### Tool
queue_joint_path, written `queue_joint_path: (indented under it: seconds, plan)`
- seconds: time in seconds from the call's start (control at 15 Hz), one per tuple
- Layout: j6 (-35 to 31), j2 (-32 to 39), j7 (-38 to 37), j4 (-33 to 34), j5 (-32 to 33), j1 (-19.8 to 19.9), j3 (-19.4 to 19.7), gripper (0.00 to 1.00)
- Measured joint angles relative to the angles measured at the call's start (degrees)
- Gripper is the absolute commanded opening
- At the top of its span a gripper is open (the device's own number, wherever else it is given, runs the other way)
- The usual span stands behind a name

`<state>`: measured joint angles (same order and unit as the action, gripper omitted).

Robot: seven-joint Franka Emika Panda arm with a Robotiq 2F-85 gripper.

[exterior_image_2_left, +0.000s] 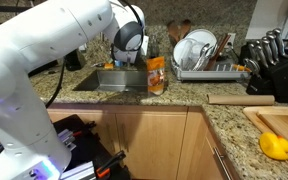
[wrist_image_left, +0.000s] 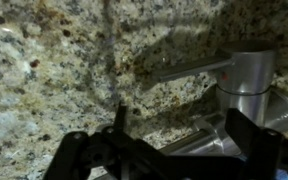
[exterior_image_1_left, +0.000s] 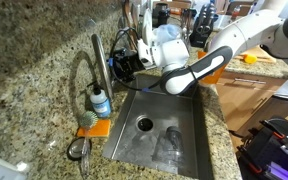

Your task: Open the tap

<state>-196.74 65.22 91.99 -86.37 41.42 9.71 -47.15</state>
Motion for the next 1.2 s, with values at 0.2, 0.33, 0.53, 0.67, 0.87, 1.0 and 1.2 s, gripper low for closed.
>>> queue_joint_path:
  seconds: [0.2,0.33,0.53,0.67,0.87,1.0,1.2]
  plan:
    - [-0.9,4.4,0.0,3.8,0.9,0.4,-2.4,0.98]
    - [-1.1,6.2,0.0,6.0,1.0,0.5,-3.1,0.98]
    - [-1.1,6.6,0.0,6.7,1.0,0.5,-3.2,1.0]
    - [-1.1,6.6,0.0,6.7,1.0,0.4,-2.8,1.0]
    - [-1.0,6.7,-0.1,6.8,0.9,0.5,-2.7,1.0]
    - [-1.0,7.0,-0.3,6.8,0.9,0.5,-2.8,1.0]
    - [4.1,7.5,-3.9,6.2,0.9,0.8,-5.2,1.0]
